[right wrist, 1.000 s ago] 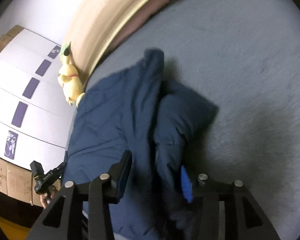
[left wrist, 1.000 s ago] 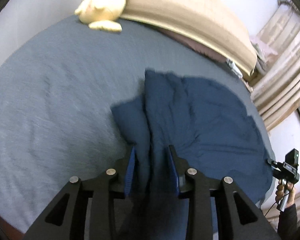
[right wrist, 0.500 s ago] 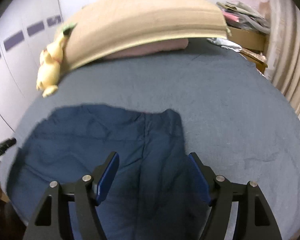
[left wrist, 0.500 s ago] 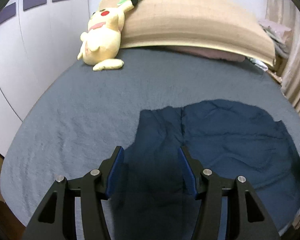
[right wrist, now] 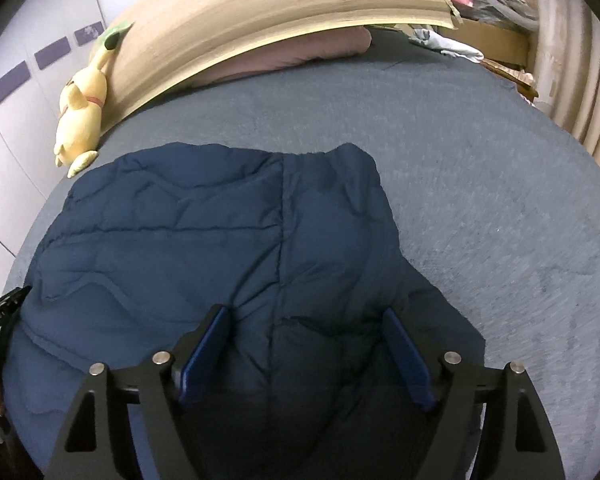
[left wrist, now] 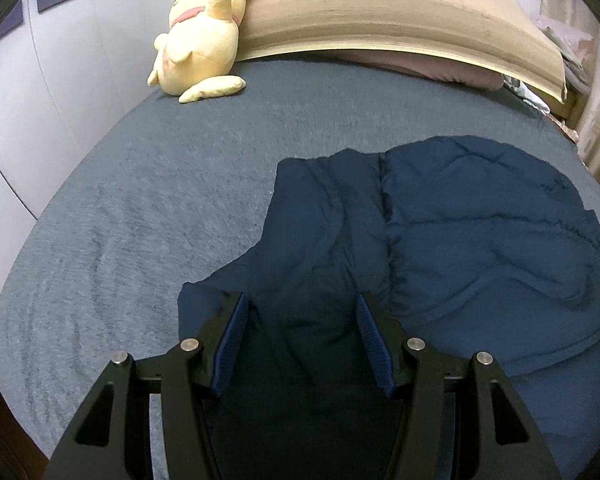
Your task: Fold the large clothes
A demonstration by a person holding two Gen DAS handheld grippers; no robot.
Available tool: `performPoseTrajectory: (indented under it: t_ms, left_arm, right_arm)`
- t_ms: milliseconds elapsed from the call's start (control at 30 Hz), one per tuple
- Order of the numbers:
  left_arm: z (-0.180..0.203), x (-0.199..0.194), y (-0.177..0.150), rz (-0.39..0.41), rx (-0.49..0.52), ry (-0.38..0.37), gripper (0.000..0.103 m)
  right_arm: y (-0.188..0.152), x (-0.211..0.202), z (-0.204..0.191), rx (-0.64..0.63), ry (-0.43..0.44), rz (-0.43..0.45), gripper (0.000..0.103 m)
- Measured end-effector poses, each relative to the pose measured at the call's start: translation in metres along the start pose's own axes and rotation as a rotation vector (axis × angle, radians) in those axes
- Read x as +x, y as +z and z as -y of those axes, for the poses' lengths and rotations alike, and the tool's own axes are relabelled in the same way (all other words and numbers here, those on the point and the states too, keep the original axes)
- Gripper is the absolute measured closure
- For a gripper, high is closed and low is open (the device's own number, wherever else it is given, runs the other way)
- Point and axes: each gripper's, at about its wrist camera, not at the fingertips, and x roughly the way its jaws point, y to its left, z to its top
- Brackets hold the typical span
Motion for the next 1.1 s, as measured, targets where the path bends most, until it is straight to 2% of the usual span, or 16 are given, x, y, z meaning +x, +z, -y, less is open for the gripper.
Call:
performPoseTrajectory:
  t_ms: [200, 400, 533, 600, 767, 933, 1000, 1100]
  left_arm:
    - [0.004, 0.002, -0.008, 0.007, 0.022, 0.011, 0.044]
    - [0.005, -0.009, -0.001, 0.000, 0.027, 0.034, 0.044]
    - [0.024, -0.031, 0.018, 0.065, 0.039, 0.009, 0.044]
    - [0.048, -0.031, 0.029, 0.062, 0.073, -0.022, 0.044]
    - [0.096, -0.010, 0.039, 0.023, 0.126, -0.020, 0.044]
    - [0.111, 0.017, 0.041, -0.067, 0.167, 0.035, 0.043]
    - [0.112, 0.023, 0.038, -0.093, 0.169, 0.045, 0.042]
    - [0.115, 0.031, 0.033, -0.105, 0.188, 0.067, 0.042]
  right_arm:
    - [-0.011, 0.003, 0.006, 0.025, 0.025, 0.004, 0.018]
    - [0.001, -0.002, -0.004, 0.003, -0.032, -0.018, 0.018]
    - [0.023, -0.036, -0.021, 0.014, -0.012, 0.090, 0.018]
    - [0.037, -0.035, -0.035, 0.007, 0.008, 0.094, 0.015]
    - [0.056, 0.003, -0.071, -0.034, -0.004, 0.035, 0.015]
    - [0.057, 0.037, -0.091, -0.069, -0.058, -0.046, 0.015]
    - [0.056, 0.051, -0.091, -0.066, -0.072, -0.089, 0.012]
    - [0.053, 0.061, -0.091, -0.059, -0.087, -0.108, 0.010]
